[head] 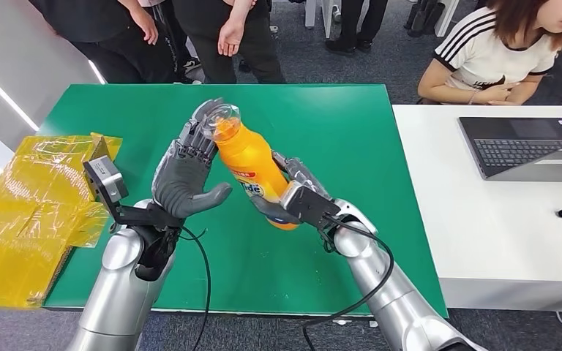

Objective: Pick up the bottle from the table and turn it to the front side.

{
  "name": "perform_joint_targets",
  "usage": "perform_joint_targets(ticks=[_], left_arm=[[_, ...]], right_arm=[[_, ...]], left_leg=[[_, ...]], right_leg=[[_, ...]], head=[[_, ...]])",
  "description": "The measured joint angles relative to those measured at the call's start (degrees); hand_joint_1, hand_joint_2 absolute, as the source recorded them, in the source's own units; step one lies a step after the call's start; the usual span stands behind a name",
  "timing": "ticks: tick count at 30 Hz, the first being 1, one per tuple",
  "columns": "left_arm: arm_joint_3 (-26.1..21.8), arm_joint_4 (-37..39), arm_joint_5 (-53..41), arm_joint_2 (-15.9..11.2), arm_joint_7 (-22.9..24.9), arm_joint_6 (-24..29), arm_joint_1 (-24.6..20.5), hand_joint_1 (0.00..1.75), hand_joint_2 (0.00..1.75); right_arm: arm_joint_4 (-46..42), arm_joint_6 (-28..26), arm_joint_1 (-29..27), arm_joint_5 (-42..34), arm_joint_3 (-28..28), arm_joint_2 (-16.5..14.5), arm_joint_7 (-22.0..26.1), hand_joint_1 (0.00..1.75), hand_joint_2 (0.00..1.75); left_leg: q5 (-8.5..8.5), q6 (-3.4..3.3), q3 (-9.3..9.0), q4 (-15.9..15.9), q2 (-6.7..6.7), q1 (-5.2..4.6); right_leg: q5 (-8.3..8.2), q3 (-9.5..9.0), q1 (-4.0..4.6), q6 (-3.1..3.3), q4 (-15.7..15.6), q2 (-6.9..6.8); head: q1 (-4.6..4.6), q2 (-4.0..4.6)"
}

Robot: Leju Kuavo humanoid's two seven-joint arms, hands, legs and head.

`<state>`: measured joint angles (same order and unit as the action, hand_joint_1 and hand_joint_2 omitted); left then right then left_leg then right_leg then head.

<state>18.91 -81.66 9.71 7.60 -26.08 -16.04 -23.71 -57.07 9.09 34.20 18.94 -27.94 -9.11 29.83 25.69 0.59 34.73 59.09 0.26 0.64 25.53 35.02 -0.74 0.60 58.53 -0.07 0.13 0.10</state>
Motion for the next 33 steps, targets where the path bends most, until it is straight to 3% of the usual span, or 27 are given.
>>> perform_joint_targets(ticks=[5, 11, 21, 25, 29, 33], left_arm=[[0.1, 2.5, 1.2, 1.1, 0.7, -0.1, -2.4, 0.0, 1.75], [-1.0, 10.7, 2.2, 1.2, 0.3, 1.0, -6.0, 0.0, 1.75], [-2.6, 15.3, 1.4, 1.1, -0.1, -0.6, -6.1, 0.0, 1.75], [-2.6, 15.7, -1.6, 1.1, 0.0, 1.2, -6.1, 0.0, 1.75], [-2.6, 16.4, -3.1, 1.0, -0.2, 2.6, -6.2, 1.75, 1.75], [-2.6, 16.5, -2.4, 1.0, -0.9, 2.3, -5.8, 1.75, 1.75]], right_arm=[[2.6, -2.4, 1.7, 2.7, -1.6, -1.6, -0.6, 1.75, 1.75], [3.4, -4.0, 3.3, 5.5, -3.6, -2.5, -2.0, 1.75, 1.75], [4.9, -4.9, 3.8, 6.3, -5.1, -2.5, -2.2, 1.75, 1.75], [4.9, -5.0, 3.5, 6.4, -5.4, -2.3, -2.3, 1.74, 1.75], [4.2, -4.8, 3.0, 6.4, -5.6, -1.7, -3.4, 1.74, 1.75], [4.2, -4.7, 2.9, 6.2, -5.6, -1.4, -4.2, 1.7, 1.75]], left_leg=[[0.0, 0.0, 0.05, 0.0, 0.0, 0.0], [-0.01, 0.01, 0.05, 0.0, -0.07, 0.01], [-0.01, 0.02, 0.15, 0.0, -0.03, 0.0], [-0.01, 0.02, 0.14, 0.0, -0.03, 0.0], [-0.01, 0.02, 0.15, 0.0, -0.03, 0.0], [-0.01, 0.02, 0.15, 0.0, -0.03, 0.0]], right_leg=[[0.0, 0.05, 0.0, 0.0, 0.0, 0.0], [-0.05, 0.07, 0.0, 0.05, 0.0, 0.05], [-0.04, 0.14, 0.0, 0.05, 0.0, 0.02], [-0.04, 0.15, 0.0, 0.04, 0.0, 0.02], [-0.05, 0.15, 0.0, 0.04, 0.0, 0.02], [-0.04, 0.15, 0.0, 0.04, 0.0, 0.02]], head=[[0.0, 0.0], [0.01, 0.0], [0.01, 0.0], [0.0, -0.01], [0.01, 0.0], [0.01, 0.0]])
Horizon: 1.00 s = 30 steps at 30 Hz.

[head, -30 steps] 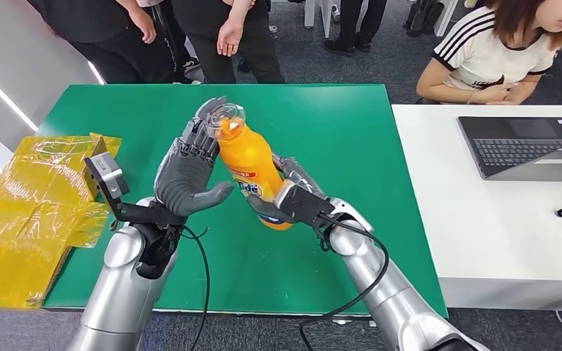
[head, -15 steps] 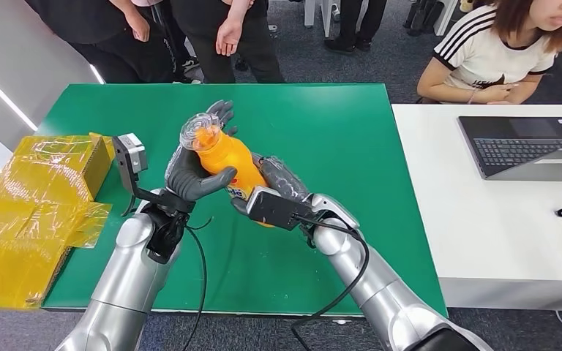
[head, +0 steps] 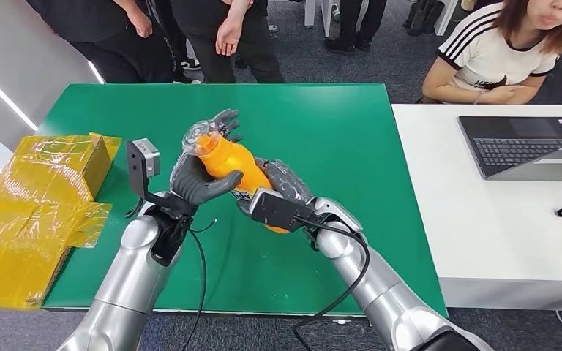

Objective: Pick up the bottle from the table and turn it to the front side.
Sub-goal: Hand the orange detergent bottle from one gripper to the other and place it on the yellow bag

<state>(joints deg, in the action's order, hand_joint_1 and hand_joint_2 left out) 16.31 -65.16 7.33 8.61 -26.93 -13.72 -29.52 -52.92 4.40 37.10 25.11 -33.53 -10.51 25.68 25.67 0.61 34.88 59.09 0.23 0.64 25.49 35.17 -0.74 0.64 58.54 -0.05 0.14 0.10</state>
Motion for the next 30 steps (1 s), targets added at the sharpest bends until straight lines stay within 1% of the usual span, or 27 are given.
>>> perform_joint_targets(ticks=[2, 8, 10, 16, 17, 20, 21, 30], left_arm=[[0.0, -0.7, 0.8, 0.0, -0.3, -0.1, 0.7, 1.75, 1.75], [-0.4, -5.0, 3.1, 0.2, -0.6, 1.5, 3.0, 1.75, 1.75], [-0.5, -5.9, 3.2, 0.3, -0.5, 1.8, 3.5, 1.75, 1.75], [-0.7, -7.0, 5.6, 0.8, 0.0, 2.1, 4.2, 1.75, 1.75], [-0.8, -7.1, 6.2, 0.8, 0.2, 2.1, 4.3, 1.75, 1.75], [-0.8, -7.5, 7.2, 0.9, 0.6, 1.7, 4.7, 1.75, 1.75], [-0.9, -7.6, 7.6, 0.8, 0.7, 1.6, 4.8, 1.75, 1.75], [-1.1, -8.4, 9.9, 0.6, 1.1, 0.5, 4.7, 1.75, 1.75]], right_arm=[[0.0, -0.1, -0.1, 0.0, 0.0, 0.1, 0.0, 1.67, 1.75], [-0.3, -0.1, -1.5, 0.0, -0.2, 0.6, 0.2, 1.65, 1.75], [-0.5, -0.1, -1.6, 0.0, -0.5, 0.6, 0.3, 1.62, 1.75], [-0.5, -0.1, -1.8, 0.1, -1.3, 0.6, 0.1, 1.41, 1.75], [-0.5, -0.2, -1.8, 0.1, -1.4, 0.6, 0.1, 1.27, 1.75], [-0.5, -0.1, -2.0, 0.0, -1.5, 0.6, 0.1, 0.21, 1.75], [-0.5, -0.1, -2.1, 0.0, -1.6, 0.6, 0.1, 0.0, 1.75], [-0.5, -0.7, -3.4, -0.5, -1.4, 1.9, 0.1, 0.0, 1.75]], left_leg=[[0.0, 0.0, 0.0, 0.0, -0.02, 0.0], [0.01, 0.0, 0.02, 0.0, -0.02, 0.0], [0.01, 0.0, 0.03, 0.0, -0.03, 0.01], [0.0, 0.0, 0.03, 0.0, -0.03, 0.0], [0.0, 0.0, 0.03, 0.0, -0.03, 0.0], [0.0, 0.0, 0.03, 0.0, -0.03, 0.0], [0.0, 0.0, 0.03, 0.0, -0.02, 0.0], [0.0, 0.0, 0.04, 0.0, -0.03, 0.0]], right_leg=[[0.0, 0.01, 0.0, 0.0, 0.0, 0.02], [0.01, 0.07, 0.0, 0.0, 0.0, 0.02], [0.01, 0.07, 0.0, 0.0, 0.0, 0.03], [0.0, 0.07, 0.0, 0.0, 0.0, 0.03], [0.0, 0.07, 0.0, 0.0, 0.0, 0.03], [0.0, 0.07, 0.0, 0.0, 0.0, 0.03], [0.0, 0.07, 0.0, 0.0, 0.0, 0.02], [0.0, 0.09, 0.0, 0.0, 0.0, 0.03]], head=[[0.0, 0.0], [0.0, -0.01], [-0.01, -0.01], [-0.01, -0.01], [-0.01, -0.01], [-0.01, -0.01], [-0.01, -0.01], [0.01, -0.02]])
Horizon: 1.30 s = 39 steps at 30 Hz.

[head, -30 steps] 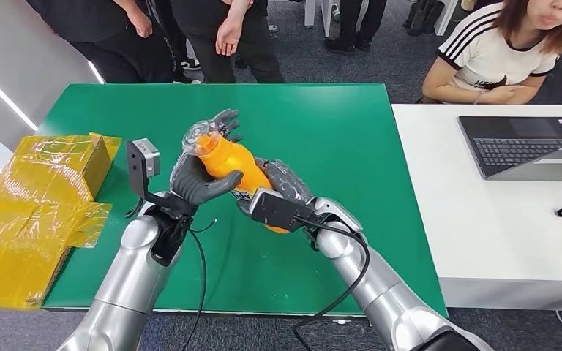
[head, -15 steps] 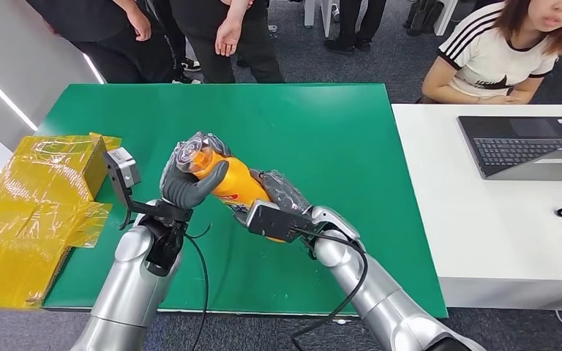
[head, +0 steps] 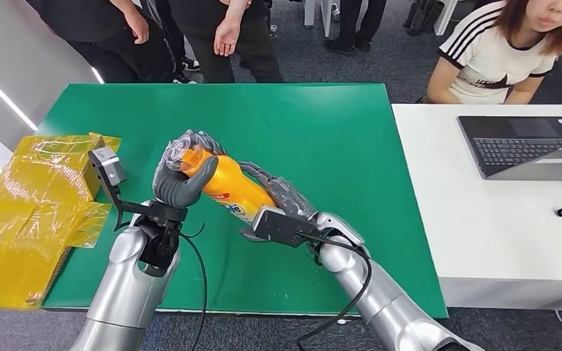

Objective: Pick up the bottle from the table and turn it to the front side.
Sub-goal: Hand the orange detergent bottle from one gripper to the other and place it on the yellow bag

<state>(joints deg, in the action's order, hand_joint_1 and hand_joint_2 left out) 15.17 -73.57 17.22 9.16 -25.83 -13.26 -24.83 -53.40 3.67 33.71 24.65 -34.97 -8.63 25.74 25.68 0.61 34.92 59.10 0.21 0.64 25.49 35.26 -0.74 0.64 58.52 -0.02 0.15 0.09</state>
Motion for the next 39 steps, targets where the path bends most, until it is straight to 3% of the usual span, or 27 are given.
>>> perform_joint_targets(ticks=[6, 10, 14, 17, 25, 28, 34, 39], left_arm=[[0.0, 0.0, -1.4, -0.1, -0.5, 0.9, -1.1, 1.75, 1.75], [0.0, 0.0, -10.8, -1.5, -3.7, 6.1, -2.0, 1.75, 1.75], [-0.1, -0.8, -25.9, -6.4, -6.8, 11.4, -3.1, 1.75, 1.75], [-1.0, -1.7, -31.2, -9.6, -7.2, 12.0, -3.9, 1.75, 1.75], [-1.5, -2.9, -35.8, -12.2, -7.5, 13.5, -4.5, 1.75, 1.75], [-1.4, -3.5, -44.4, -14.4, -7.1, 17.8, -5.2, 1.75, 1.75], [-2.7, -6.5, -62.8, -23.2, -5.5, 29.8, -8.0, 1.75, 1.75], [-3.0, -7.3, -68.6, -25.1, -5.0, 34.6, -8.1, 1.75, 1.75]], right_arm=[[-0.4, -1.0, -0.5, -0.8, 0.4, 1.0, 0.2, 0.0, 1.75], [-2.8, -2.1, -2.0, -1.1, 0.7, 2.8, 0.9, 0.0, 1.75], [-8.7, -3.0, -5.6, -0.2, 1.7, 5.5, 1.1, 0.0, 1.75], [-13.4, -2.8, -8.1, 0.5, 2.4, 7.3, 0.8, 0.0, 1.75], [-18.0, -2.8, -9.8, 1.0, 3.3, 8.8, 0.7, 0.0, 1.75], [-20.6, -4.0, -11.2, 1.1, 3.8, 9.8, 1.1, 0.0, 1.75], [-30.8, -5.9, -18.4, 0.4, 8.4, 13.5, 2.5, 0.0, 1.75], [-33.5, -6.0, -20.5, 0.3, 9.9, 14.4, 3.2, 0.0, 1.75]], left_leg=[[0.0, 0.0, 0.0, 0.0, 0.0, 0.0], [0.0, 0.0, 0.0, 0.0, 0.0, 0.0], [0.0, 0.01, 0.0, 0.0, -0.02, 0.02], [0.0, 0.01, 0.0, 0.0, -0.01, 0.02], [0.0, 0.0, 0.01, 0.0, -0.02, 0.0], [0.0, 0.0, 0.01, 0.0, -0.02, 0.0], [0.03, 0.04, 0.01, 0.0, -0.02, 0.03], [0.05, 0.06, 0.01, 0.0, -0.01, 0.03]], right_leg=[[0.0, 0.0, 0.0, 0.0, 0.0, 0.0], [0.0, 0.0, 0.0, 0.0, 0.0, 0.0], [0.0, 0.01, 0.0, 0.0, 0.0, 0.02], [0.01, 0.03, 0.0, 0.01, 0.0, 0.02], [0.0, 0.01, 0.01, 0.0, 0.0, 0.02], [-0.01, 0.02, 0.0, 0.0, 0.0, 0.02], [0.03, 0.03, 0.01, 0.01, 0.0, 0.02], [0.06, 0.03, 0.01, 0.02, 0.0, 0.02]], head=[[-0.01, 0.02], [-0.02, 0.01], [0.0, 0.02], [-0.01, 0.01], [-0.02, 0.01], [-0.02, 0.01], [-0.01, 0.02], [0.0, 0.02]])
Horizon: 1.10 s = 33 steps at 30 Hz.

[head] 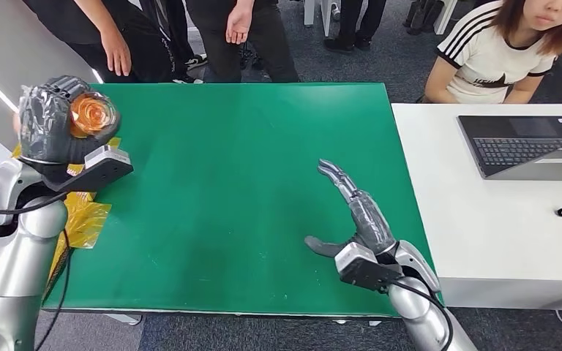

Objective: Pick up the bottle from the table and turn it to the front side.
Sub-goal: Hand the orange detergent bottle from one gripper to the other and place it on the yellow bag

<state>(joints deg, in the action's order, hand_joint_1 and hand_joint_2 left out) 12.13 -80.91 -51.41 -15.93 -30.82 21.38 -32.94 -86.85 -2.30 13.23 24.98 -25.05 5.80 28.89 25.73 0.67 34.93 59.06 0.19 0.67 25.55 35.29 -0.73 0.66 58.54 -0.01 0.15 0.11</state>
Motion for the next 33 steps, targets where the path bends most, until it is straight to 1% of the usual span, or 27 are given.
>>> perform_joint_targets(ticks=[4, 10, 18, 21, 25, 30, 33], left_arm=[[1.7, -0.3, -14.2, -2.4, 5.0, 9.9, 0.0, 1.75, 1.75], [4.5, -0.4, -17.1, -2.5, 7.8, 12.9, -1.0, 1.75, 1.75], [6.0, -0.4, -17.8, -2.6, 8.1, 13.3, -1.2, 1.75, 1.75], [6.9, -0.2, -19.7, -2.6, 8.9, 10.8, -1.6, 1.75, 1.75], [9.8, 2.0, -25.3, -2.8, 11.9, 1.9, -3.6, 1.75, 1.75], [14.8, 8.5, -33.2, -2.9, 17.9, -7.8, -6.7, 1.75, 1.75], [16.9, 13.0, -36.4, -2.8, 22.3, -13.6, -7.2, 1.75, 1.75]], right_arm=[[-4.9, -1.7, -4.7, 1.0, 2.3, 0.9, 0.8, 0.0, 1.75], [-6.8, -2.2, -6.6, 1.7, 3.2, 0.9, 0.6, 0.0, 1.75], [-7.2, -2.6, -7.3, 1.8, 3.5, 0.9, 0.6, 0.0, 1.75], [-7.5, -2.8, -7.6, 1.7, 3.6, 1.1, 0.5, 0.0, 1.75], [-8.3, -3.1, -8.6, 1.6, 4.1, 1.6, 0.5, 0.0, 1.75], [-9.6, -3.5, -10.4, 1.7, 4.9, 1.8, 0.5, 0.0, 1.75], [-10.6, -3.3, -11.6, 2.2, 5.4, 1.8, 0.1, 0.0, 1.75]], left_leg=[[-0.01, -0.01, -0.01, 0.0, 0.0, -0.02], [-0.01, -0.01, -0.01, 0.0, -0.05, -0.02], [-0.01, 0.0, -0.01, 0.0, -0.07, -0.01], [-0.01, 0.0, -0.01, 0.0, -0.07, -0.01], [-0.01, -0.01, -0.01, 0.0, -0.06, -0.02], [-0.01, -0.01, -0.02, 0.0, -0.09, -0.03], [0.0, -0.01, -0.02, 0.0, -0.14, -0.02]], right_leg=[[0.0, -0.02, 0.0, -0.03, 0.0, -0.01], [-0.05, -0.02, 0.0, -0.01, 0.0, 0.03], [-0.04, 0.0, -0.01, 0.0, 0.0, 0.06], [-0.04, 0.01, 0.0, 0.0, 0.0, 0.06], [-0.05, 0.0, 0.0, -0.01, 0.0, 0.04], [-0.07, 0.0, -0.01, -0.02, 0.0, 0.08], [-0.07, 0.01, -0.01, -0.02, 0.0, 0.13]], head=[[-0.02, -0.01], [-0.02, -0.01], [-0.02, -0.02], [-0.01, -0.01], [-0.02, -0.01], [-0.02, -0.01], [-0.02, 0.0]])
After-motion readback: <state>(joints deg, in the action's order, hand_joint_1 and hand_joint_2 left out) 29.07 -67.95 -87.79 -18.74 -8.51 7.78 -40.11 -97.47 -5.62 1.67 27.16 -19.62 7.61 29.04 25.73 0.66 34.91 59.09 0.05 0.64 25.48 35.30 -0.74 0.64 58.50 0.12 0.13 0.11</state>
